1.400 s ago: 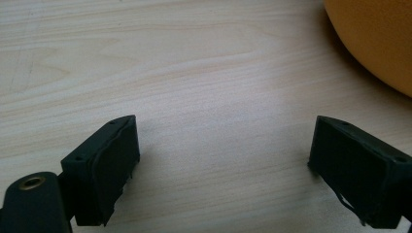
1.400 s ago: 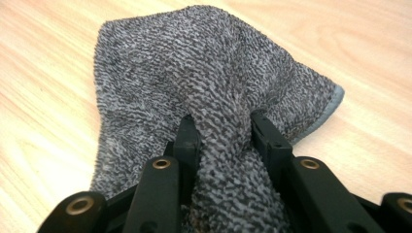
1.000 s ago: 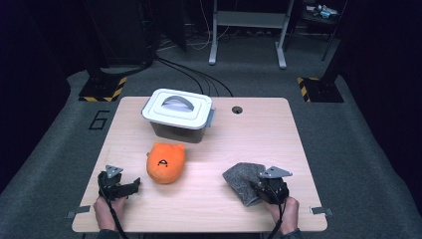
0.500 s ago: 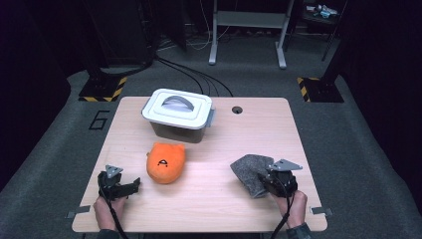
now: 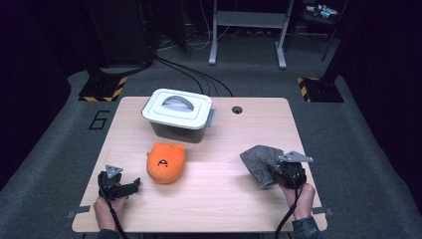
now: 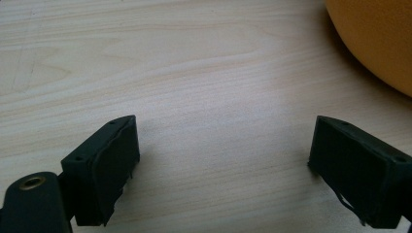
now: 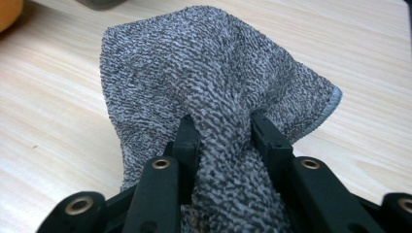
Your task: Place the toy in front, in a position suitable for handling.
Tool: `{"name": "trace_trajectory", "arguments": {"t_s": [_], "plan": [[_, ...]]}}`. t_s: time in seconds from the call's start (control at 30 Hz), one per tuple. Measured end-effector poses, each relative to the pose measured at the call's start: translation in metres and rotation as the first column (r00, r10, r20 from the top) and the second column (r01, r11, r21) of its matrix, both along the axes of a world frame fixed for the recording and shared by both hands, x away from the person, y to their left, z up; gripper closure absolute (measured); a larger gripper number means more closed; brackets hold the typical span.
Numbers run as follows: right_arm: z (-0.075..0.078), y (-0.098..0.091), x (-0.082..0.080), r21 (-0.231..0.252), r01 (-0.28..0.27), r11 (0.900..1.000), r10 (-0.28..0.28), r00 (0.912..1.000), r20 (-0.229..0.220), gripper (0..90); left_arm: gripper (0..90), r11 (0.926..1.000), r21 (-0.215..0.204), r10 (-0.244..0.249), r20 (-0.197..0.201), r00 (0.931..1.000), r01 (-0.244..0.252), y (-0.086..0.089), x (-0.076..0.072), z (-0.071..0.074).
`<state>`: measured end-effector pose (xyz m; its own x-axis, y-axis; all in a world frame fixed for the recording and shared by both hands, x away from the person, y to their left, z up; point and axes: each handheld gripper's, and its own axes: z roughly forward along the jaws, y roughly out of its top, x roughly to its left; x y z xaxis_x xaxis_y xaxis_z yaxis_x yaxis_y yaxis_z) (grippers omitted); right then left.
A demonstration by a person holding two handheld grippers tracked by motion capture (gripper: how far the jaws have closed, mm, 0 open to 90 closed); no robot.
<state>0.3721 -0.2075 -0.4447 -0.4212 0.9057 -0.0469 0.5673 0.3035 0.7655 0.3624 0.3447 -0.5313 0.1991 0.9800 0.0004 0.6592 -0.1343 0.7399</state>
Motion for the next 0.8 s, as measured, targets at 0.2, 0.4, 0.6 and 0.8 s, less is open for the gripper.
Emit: {"name": "trace_trajectory", "arguments": {"t_s": [0.2,0.4,0.6,0.8], "plan": [[0.002,-0.009,0.009,0.001,0.031,0.9995,-0.031,0.9995,0.009,67.0,10.6,1.0,0.0,0.0,0.0,1.0,0.0,0.0,0.0,0.0],[0.006,-0.016,0.019,0.005,0.062,0.9981,-0.062,0.9979,0.02,66.9,10.6,1.0,0.001,0.0,0.0,1.0,0.0,0.0,0.0,0.0],[0.008,-0.024,0.038,0.006,0.1,0.9949,-0.1,0.9948,0.019,66.5,10.6,1.0,0.0,0.0,0.0,1.0,0.0,0.0,0.0,0.0],[0.002,-0.031,0.058,0.002,0.141,0.99,-0.141,0.99,0.003,66.2,10.6,1.0,-0.001,0.0,-0.001,1.0,0.0,0.0,0.0,0.0]]}}
